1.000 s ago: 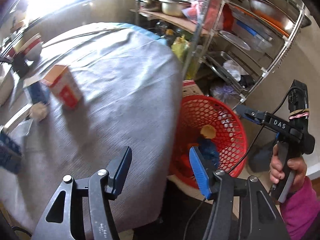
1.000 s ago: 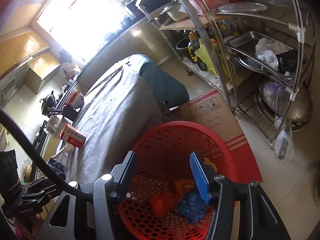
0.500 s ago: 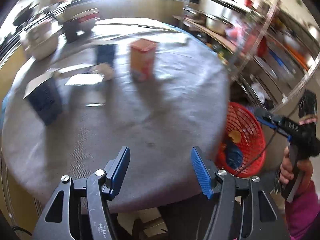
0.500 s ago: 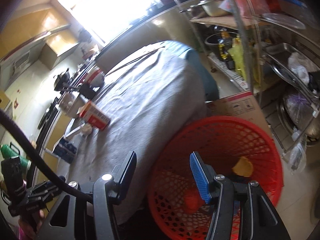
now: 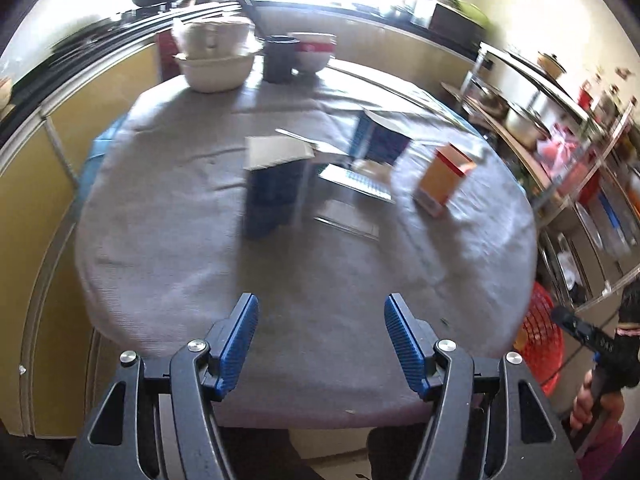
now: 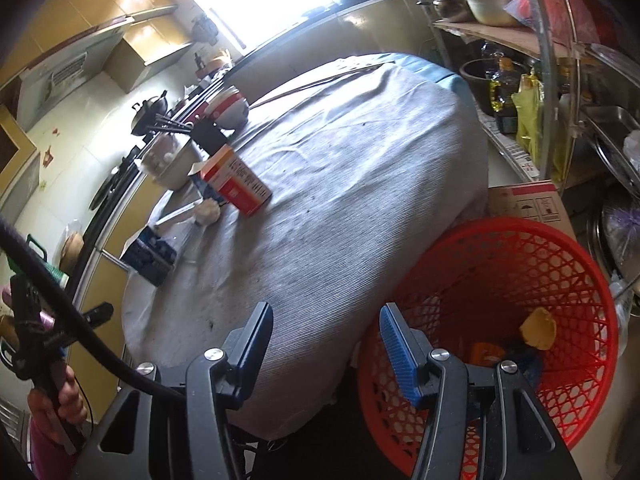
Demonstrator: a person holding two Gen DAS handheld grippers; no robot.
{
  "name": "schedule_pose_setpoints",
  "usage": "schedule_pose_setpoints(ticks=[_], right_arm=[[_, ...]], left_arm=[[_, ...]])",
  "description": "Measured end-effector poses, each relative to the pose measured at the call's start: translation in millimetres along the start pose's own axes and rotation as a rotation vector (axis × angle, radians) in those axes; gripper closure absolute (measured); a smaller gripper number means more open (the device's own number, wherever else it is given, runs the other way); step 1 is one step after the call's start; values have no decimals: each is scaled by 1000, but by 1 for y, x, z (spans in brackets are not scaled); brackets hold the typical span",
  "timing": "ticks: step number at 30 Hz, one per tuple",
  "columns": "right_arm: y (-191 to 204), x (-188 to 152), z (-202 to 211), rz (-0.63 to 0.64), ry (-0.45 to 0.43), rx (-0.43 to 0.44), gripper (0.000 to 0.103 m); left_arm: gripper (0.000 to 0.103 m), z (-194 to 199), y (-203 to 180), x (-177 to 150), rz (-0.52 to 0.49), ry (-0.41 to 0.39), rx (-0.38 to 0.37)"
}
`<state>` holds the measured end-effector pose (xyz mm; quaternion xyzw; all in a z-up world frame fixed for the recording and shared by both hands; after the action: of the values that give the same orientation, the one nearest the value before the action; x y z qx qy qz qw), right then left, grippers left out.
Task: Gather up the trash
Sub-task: 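Grasp the white-and-blue cardboard box with the left gripper while the right reaches toward the table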
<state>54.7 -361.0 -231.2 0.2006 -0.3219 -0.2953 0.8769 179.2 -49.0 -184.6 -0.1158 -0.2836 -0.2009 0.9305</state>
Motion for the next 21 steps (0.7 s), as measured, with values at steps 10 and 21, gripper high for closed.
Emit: schedule_pose_setpoints(ticks=[10, 21], right_arm=[[14, -3, -9, 22, 24, 22, 43], [10, -1, -14, 12, 36, 34, 43]], left_arm=[[30, 2, 39, 11, 64, -17, 60], [28, -25, 57, 46, 48, -25, 78]])
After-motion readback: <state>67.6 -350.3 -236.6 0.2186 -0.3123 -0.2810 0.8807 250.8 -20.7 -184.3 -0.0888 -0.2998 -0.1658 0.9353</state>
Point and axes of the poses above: each gripper's, at about its wrist camera, not at the fingertips, and z roughly against the way its jaws point, y to its left, x to its top, the point moved 9 cm from there along -z, roughly the way its jaws point, and after that the axes turned 8 degrees about -z, right-handed, at the moved point
